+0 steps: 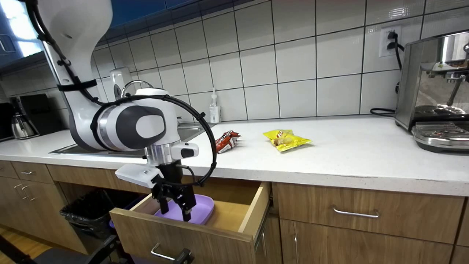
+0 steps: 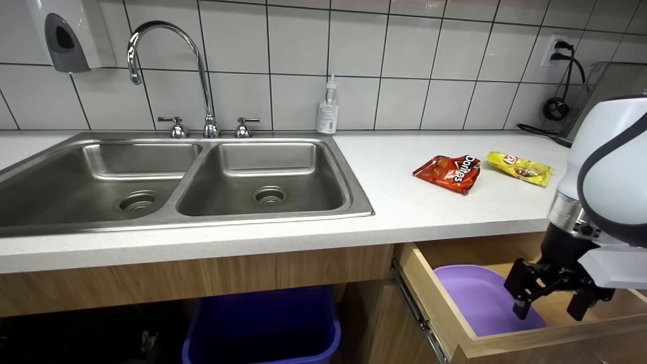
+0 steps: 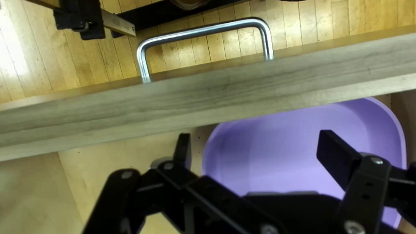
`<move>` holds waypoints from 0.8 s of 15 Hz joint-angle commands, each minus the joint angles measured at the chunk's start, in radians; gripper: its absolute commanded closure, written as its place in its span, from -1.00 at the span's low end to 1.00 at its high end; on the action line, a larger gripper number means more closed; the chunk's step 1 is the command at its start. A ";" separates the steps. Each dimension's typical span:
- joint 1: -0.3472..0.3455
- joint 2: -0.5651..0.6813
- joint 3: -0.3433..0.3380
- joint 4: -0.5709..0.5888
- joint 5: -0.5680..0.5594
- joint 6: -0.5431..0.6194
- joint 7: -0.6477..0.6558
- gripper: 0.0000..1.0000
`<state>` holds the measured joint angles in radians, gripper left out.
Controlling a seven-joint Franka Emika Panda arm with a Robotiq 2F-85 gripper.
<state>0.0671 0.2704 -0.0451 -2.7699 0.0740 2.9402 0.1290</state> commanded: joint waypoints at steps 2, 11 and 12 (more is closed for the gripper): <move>-0.015 -0.099 0.035 -0.017 0.049 -0.030 0.031 -1.00; 0.040 -0.257 0.021 -0.018 -0.019 -0.039 0.181 -1.00; 0.043 -0.273 0.025 -0.018 -0.031 -0.037 0.208 -1.00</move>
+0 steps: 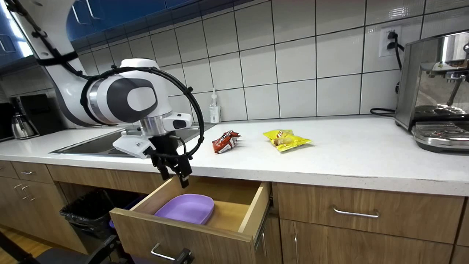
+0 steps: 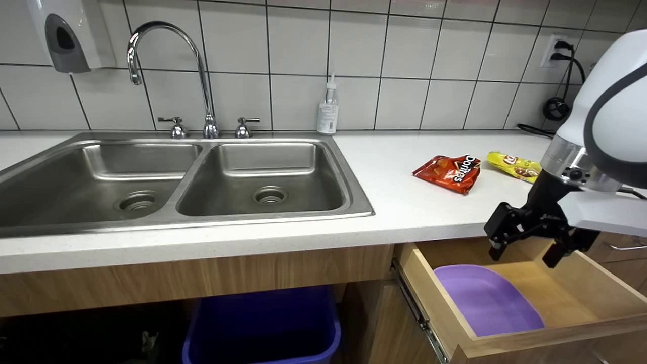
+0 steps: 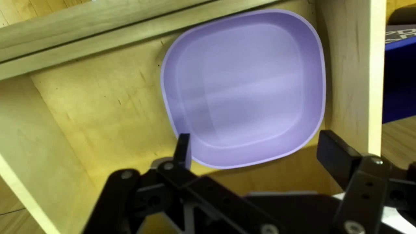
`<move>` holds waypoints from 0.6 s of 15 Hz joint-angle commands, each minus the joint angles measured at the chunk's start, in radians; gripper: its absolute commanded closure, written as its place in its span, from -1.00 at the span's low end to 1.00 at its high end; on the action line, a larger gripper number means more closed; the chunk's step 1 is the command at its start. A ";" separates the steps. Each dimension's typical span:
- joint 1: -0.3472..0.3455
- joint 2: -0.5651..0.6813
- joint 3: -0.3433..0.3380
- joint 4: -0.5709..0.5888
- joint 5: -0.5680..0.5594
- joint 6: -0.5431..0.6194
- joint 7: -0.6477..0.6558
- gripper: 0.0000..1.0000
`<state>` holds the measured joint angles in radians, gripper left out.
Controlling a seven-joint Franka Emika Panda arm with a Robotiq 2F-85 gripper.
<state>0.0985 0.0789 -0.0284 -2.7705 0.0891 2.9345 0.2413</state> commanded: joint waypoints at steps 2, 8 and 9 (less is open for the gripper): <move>0.011 -0.105 0.017 -0.017 -0.080 -0.027 0.149 -1.00; -0.017 -0.138 0.047 0.024 -0.119 -0.067 0.186 -1.00; -0.021 -0.139 0.046 0.040 -0.120 -0.081 0.174 -1.00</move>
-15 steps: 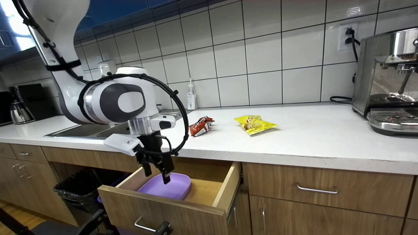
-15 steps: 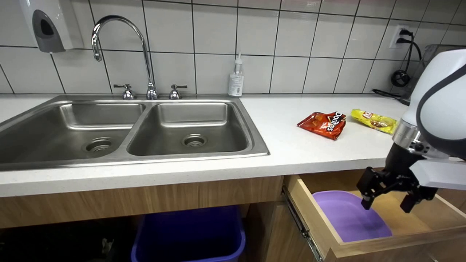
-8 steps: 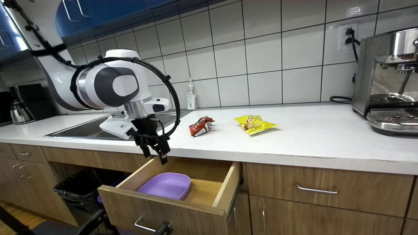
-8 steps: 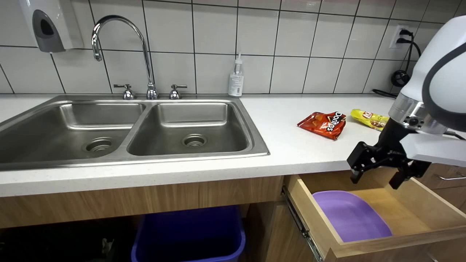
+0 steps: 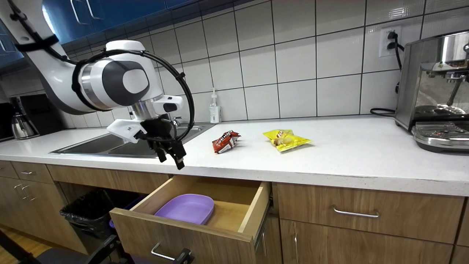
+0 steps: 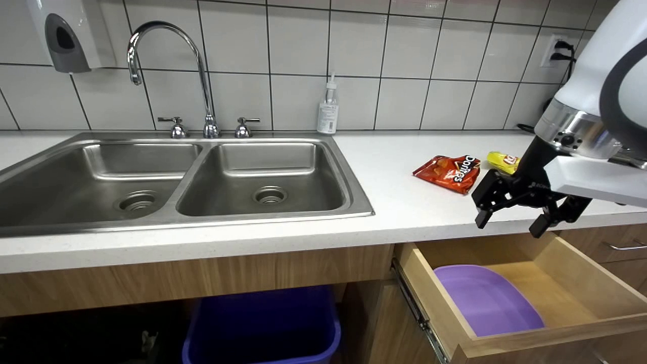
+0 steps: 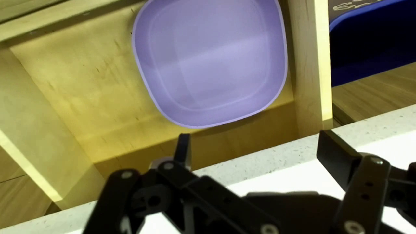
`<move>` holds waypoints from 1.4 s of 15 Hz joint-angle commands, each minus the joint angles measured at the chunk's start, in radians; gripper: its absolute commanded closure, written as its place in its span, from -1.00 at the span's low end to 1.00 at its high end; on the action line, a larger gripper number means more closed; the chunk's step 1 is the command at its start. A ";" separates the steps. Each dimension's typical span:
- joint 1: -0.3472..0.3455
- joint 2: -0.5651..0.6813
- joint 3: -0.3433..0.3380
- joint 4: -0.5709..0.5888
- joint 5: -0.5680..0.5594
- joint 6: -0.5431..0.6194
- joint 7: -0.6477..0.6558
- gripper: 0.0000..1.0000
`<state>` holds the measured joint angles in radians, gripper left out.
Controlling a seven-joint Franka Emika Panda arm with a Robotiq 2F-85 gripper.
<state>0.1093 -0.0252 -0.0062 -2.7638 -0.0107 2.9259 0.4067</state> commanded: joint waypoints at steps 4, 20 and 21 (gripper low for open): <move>-0.046 -0.023 0.015 0.111 -0.001 -0.133 -0.036 -1.00; -0.118 0.190 -0.022 0.519 0.091 -0.317 -0.255 -1.00; -0.121 0.211 -0.022 0.551 0.092 -0.329 -0.262 -1.00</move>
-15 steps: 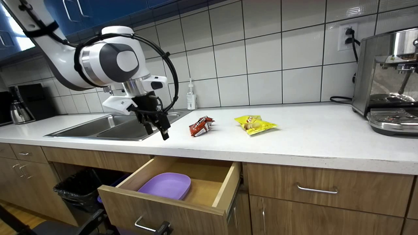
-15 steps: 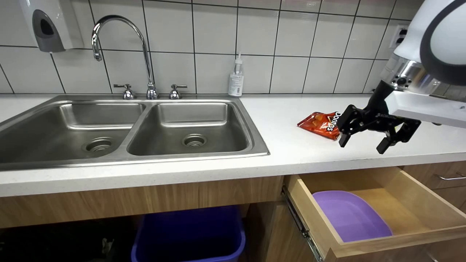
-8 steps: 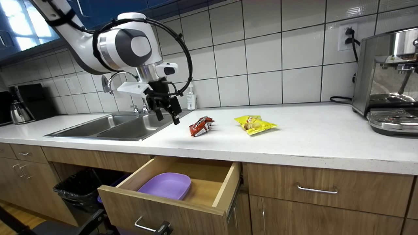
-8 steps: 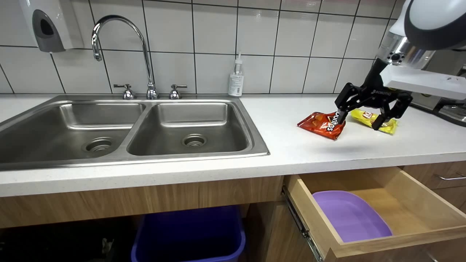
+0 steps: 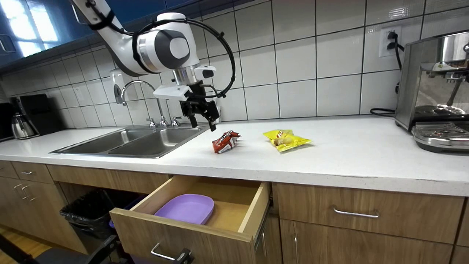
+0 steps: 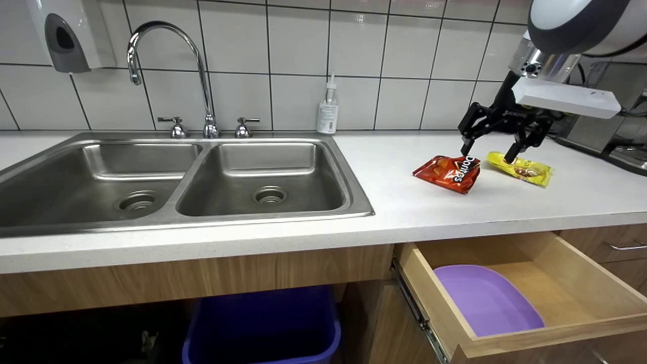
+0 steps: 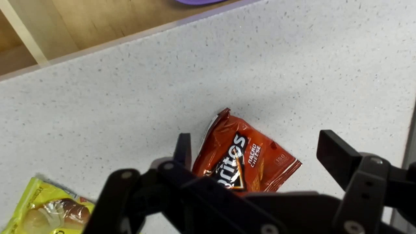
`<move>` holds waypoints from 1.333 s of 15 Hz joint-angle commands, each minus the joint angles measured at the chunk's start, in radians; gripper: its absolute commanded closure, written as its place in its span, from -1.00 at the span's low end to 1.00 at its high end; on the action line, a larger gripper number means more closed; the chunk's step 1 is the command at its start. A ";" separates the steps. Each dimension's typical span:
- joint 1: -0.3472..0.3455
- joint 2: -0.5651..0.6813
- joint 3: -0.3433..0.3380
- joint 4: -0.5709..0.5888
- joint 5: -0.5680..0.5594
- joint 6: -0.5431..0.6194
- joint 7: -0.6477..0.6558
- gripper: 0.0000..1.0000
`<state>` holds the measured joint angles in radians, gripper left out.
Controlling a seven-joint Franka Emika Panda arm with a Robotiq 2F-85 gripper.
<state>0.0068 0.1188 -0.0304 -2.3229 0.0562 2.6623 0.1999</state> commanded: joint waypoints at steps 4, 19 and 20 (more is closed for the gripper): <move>-0.030 0.150 0.002 0.229 0.027 -0.108 -0.081 -1.00; -0.050 0.458 0.003 0.671 0.016 -0.297 -0.090 -1.00; -0.049 0.477 0.003 0.699 0.017 -0.313 -0.089 -1.00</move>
<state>-0.0315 0.5224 -0.0342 -1.7487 0.0604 2.4289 0.1330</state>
